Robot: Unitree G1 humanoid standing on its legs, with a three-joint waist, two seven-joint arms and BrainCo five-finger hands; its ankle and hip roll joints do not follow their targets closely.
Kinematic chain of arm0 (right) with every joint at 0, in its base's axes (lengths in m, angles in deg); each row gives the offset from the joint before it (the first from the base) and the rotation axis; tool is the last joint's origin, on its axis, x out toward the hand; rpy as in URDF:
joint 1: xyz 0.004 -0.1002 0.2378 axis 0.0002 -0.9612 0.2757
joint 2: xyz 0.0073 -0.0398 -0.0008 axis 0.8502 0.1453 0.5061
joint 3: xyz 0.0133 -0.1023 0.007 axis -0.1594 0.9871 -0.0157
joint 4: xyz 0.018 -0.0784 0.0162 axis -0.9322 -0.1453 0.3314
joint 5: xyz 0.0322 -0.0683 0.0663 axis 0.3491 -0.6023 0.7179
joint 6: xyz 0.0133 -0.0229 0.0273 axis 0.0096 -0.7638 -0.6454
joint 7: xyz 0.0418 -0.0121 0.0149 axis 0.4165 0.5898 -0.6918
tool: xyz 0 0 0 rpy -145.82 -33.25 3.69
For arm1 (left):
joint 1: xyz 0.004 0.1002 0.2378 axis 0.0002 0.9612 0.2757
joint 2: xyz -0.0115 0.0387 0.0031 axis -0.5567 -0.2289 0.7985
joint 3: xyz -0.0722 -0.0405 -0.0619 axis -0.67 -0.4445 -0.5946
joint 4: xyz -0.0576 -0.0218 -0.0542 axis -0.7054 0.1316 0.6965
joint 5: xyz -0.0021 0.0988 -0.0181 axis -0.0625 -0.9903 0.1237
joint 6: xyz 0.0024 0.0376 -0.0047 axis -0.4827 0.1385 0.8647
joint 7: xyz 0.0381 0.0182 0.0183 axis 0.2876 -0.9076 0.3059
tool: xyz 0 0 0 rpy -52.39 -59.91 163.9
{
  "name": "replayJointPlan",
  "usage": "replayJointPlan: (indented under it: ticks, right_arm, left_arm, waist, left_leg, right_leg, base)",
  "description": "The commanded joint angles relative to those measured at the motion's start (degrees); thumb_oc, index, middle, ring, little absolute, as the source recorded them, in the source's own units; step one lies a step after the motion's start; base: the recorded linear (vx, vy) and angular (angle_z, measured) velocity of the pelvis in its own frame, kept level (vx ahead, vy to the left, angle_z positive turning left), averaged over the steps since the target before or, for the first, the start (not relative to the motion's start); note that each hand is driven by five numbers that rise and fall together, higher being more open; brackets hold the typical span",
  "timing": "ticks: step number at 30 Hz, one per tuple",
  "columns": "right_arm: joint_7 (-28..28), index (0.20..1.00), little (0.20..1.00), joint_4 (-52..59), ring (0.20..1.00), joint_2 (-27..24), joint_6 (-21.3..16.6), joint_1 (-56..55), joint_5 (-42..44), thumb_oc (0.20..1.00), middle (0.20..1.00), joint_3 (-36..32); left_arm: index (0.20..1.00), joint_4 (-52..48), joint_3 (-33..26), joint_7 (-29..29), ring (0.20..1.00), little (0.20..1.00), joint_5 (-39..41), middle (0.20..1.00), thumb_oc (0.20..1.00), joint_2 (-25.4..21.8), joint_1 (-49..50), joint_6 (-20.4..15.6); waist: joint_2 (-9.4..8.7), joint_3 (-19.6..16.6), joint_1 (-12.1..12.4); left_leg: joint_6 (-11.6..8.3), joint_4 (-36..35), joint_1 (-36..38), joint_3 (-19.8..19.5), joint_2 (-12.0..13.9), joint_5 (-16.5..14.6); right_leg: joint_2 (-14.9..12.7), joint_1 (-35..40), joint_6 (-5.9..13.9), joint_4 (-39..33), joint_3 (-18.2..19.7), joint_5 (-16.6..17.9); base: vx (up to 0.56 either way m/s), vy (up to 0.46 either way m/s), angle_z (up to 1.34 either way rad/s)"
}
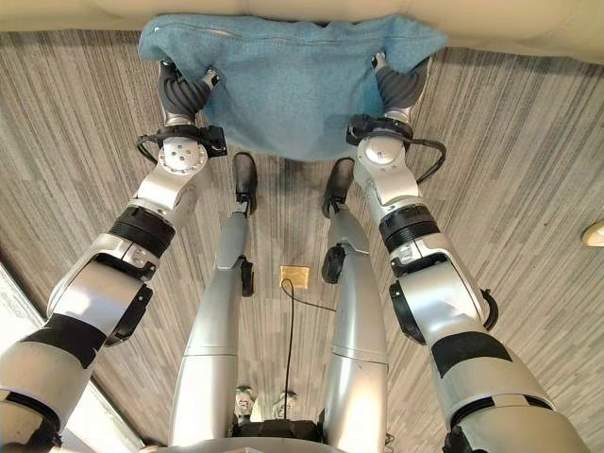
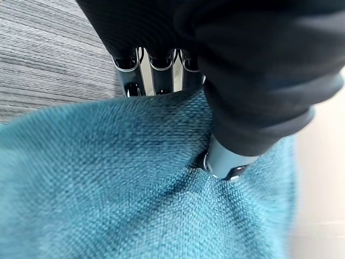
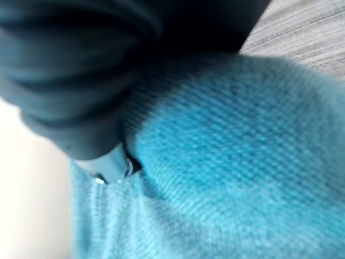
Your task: Pick up all the scattered cushions and arrange them neatly on the sofa.
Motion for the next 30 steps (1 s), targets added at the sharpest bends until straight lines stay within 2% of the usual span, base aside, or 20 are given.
replayJointPlan:
  ticks: [1,3,4,7,10,13,15,20,27,30]
  right_arm:
    - [1.96,0.200,0.200,7.72,0.200,4.64,-7.94,-3.94,-3.06,0.200,0.200,1.46]
    - [3.64,0.200,0.200,13.90,0.200,4.32,-8.06,-10.80,-5.75,0.200,0.200,0.63]
    - [4.95,0.200,0.200,17.32,0.200,3.97,-8.23,-15.14,-7.06,0.200,0.200,0.53]
    - [7.50,0.200,0.200,24.52,0.200,3.81,-8.74,-24.59,-8.72,0.200,0.200,-0.28]
    - [9.98,0.200,0.200,29.94,0.200,3.91,-9.02,-33.76,-9.61,0.200,0.200,-0.87]
    - [12.77,0.200,0.200,35.52,0.200,2.82,-8.52,-44.13,-12.48,0.200,0.200,-1.78]
    - [14.38,0.200,0.200,37.81,0.200,1.19,-7.69,-49.71,-14.93,0.200,0.200,-2.41]
    - [16.01,0.200,0.200,40.08,0.200,0.14,-6.23,-55.84,-17.00,0.200,0.200,-4.67]
    - [18.07,0.200,0.200,41.18,0.200,-0.63,-5.76,-59.25,-18.12,0.200,0.200,-5.88]
    - [17.42,0.200,0.200,41.95,0.200,-0.58,-5.67,-59.49,-18.60,0.200,0.200,-7.46]
  left_arm:
    - [0.200,-6.85,-1.21,-1.73,0.200,0.200,-2.28,0.200,0.200,4.36,3.57,-7.71]
    - [0.200,-13.59,-2.06,-2.57,0.200,0.200,-4.80,0.200,0.200,5.03,10.79,-7.58]
    - [0.200,-17.26,-1.63,-3.35,0.200,0.200,-6.41,0.200,0.200,5.24,14.86,-7.64]
    - [0.200,-24.37,-1.17,-4.91,0.200,0.200,-8.40,0.200,0.200,5.50,22.75,-7.69]
    - [0.200,-30.15,-0.74,-7.03,0.200,0.200,-8.89,0.200,0.200,5.14,30.95,-8.06]
    - [0.200,-35.12,-0.95,-9.58,0.200,0.200,-11.24,0.200,0.200,2.87,41.47,-7.99]
    - [0.200,-37.10,-2.72,-10.83,0.200,0.200,-11.67,0.200,0.200,1.01,48.86,-7.73]
    - [0.200,-39.00,-6.57,-12.56,0.200,0.200,-9.84,0.200,0.200,0.37,58.00,-7.17]
    - [0.200,-39.81,-8.01,-14.11,0.200,0.200,-11.64,0.200,0.200,0.06,61.78,-6.30]
    - [0.200,-40.33,-7.28,-14.44,0.200,0.200,-12.21,0.200,0.200,0.16,61.17,-6.53]
  waist:
    - [0.71,-9.87,-1.13]
    - [1.00,-8.98,-0.99]
    - [0.88,-8.02,-1.06]
    - [0.57,-8.22,-0.99]
    - [0.50,-9.47,-0.80]
    - [0.73,-12.89,-0.46]
    - [1.27,-15.60,-0.17]
    - [0.95,-20.29,0.73]
    - [-0.31,-21.62,1.64]
    - [-0.59,-21.46,1.22]
  left_leg:
    - [-1.77,4.72,0.45,-2.66,-0.09,-10.38]
    - [-1.99,3.66,7.09,-2.89,-0.30,-10.32]
    - [-1.85,3.03,10.63,-2.56,-0.60,-8.91]
    - [-2.04,1.60,18.85,-2.51,-0.67,-9.24]
    - [-2.10,-1.20,28.33,-2.48,-0.30,-9.54]
    - [-2.36,-6.56,39.59,-2.14,0.51,-8.85]
    - [-2.85,-8.82,46.65,-1.42,1.69,-8.88]
    - [-3.37,-9.40,54.61,-1.24,3.01,-9.80]
    - [-2.19,-6.11,57.39,-0.68,2.13,-12.93]
    - [-2.22,-4.35,55.76,2.88,1.69,-12.88]
  right_leg:
    - [0.97,6.03,9.26,-8.65,1.42,0.13]
    - [0.61,12.22,9.14,-9.28,0.69,0.12]
    - [0.12,15.88,8.62,-10.65,-0.30,1.84]
    - [0.54,24.77,8.41,-13.12,-1.57,1.45]
    - [1.24,35.35,8.43,-17.26,-2.45,1.31]
    - [2.50,48.05,8.64,-22.78,-3.46,1.04]
    - [3.40,56.18,8.54,-24.85,-3.81,-0.38]
    - [5.13,66.82,7.66,-28.86,-5.03,-2.46]
    - [4.81,72.48,7.83,-31.11,-5.97,-2.66]
    - [3.70,72.65,8.17,-30.72,-8.17,-2.63]
  base:
    - [-0.01,-0.011,0.05]
    - [-0.07,-0.033,0.06]
    - [-0.12,-0.030,0.05]
    - [-0.02,-0.040,0.09]
    - [0.10,-0.037,0.04]
    - [0.19,-0.059,-0.06]
    - [0.21,-0.087,0.12]
    - [0.12,-0.111,0.23]
    - [0.07,-0.015,0.05]
    - [-0.03,0.061,0.12]
